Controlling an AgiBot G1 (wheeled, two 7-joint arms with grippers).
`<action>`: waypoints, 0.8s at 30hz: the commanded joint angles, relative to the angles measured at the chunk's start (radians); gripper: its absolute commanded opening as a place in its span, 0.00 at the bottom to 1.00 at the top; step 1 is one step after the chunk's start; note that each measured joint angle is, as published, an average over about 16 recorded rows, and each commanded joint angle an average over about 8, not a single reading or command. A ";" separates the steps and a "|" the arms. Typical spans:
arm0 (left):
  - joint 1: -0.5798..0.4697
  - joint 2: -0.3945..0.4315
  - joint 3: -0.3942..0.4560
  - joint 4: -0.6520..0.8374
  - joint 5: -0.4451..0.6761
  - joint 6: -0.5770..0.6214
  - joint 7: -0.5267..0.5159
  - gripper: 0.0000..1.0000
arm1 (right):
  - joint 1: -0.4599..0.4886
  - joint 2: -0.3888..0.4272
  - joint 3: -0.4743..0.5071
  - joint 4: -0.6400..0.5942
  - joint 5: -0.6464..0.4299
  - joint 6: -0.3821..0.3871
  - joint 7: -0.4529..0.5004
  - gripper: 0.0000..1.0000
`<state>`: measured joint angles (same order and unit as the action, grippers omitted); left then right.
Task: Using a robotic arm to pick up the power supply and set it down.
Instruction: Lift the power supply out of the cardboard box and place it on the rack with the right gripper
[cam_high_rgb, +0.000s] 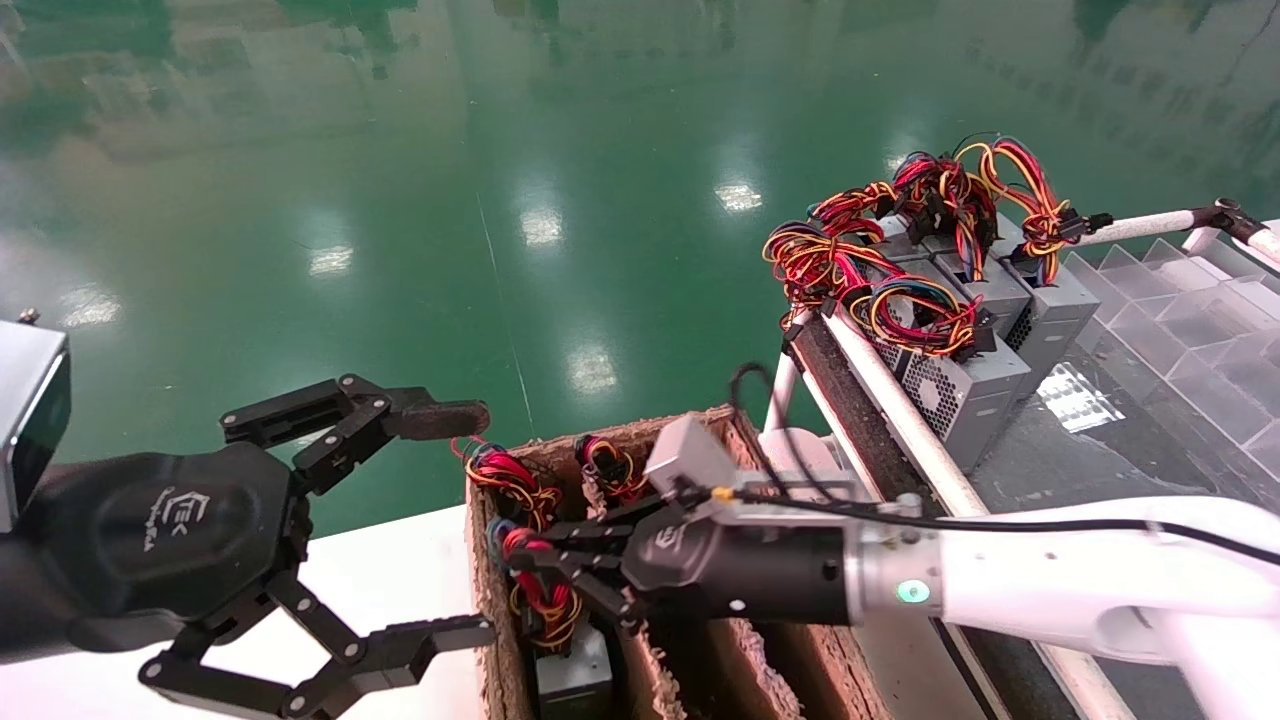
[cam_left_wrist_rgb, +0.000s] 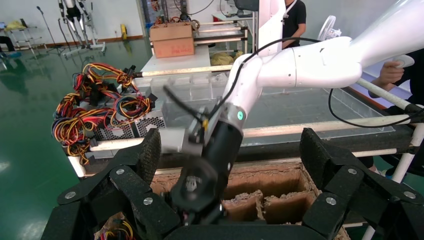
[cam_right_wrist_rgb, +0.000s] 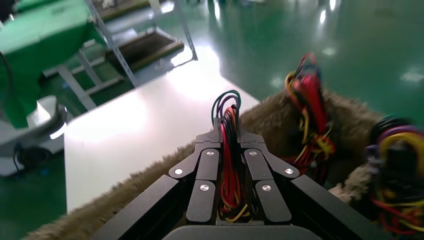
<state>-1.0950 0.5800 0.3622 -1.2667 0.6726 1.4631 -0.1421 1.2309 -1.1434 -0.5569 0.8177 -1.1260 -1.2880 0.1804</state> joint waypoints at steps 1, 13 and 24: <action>0.000 0.000 0.000 0.000 0.000 0.000 0.000 1.00 | -0.008 0.018 0.014 0.012 0.022 -0.011 0.003 0.00; 0.000 0.000 0.000 0.000 0.000 0.000 0.000 1.00 | 0.014 0.134 0.122 0.035 0.203 -0.118 0.056 0.00; 0.000 0.000 0.000 0.000 0.000 0.000 0.000 1.00 | 0.100 0.280 0.213 0.021 0.321 -0.208 0.114 0.00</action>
<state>-1.0951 0.5799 0.3624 -1.2667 0.6724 1.4630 -0.1420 1.3355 -0.8642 -0.3475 0.8282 -0.8101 -1.4936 0.2980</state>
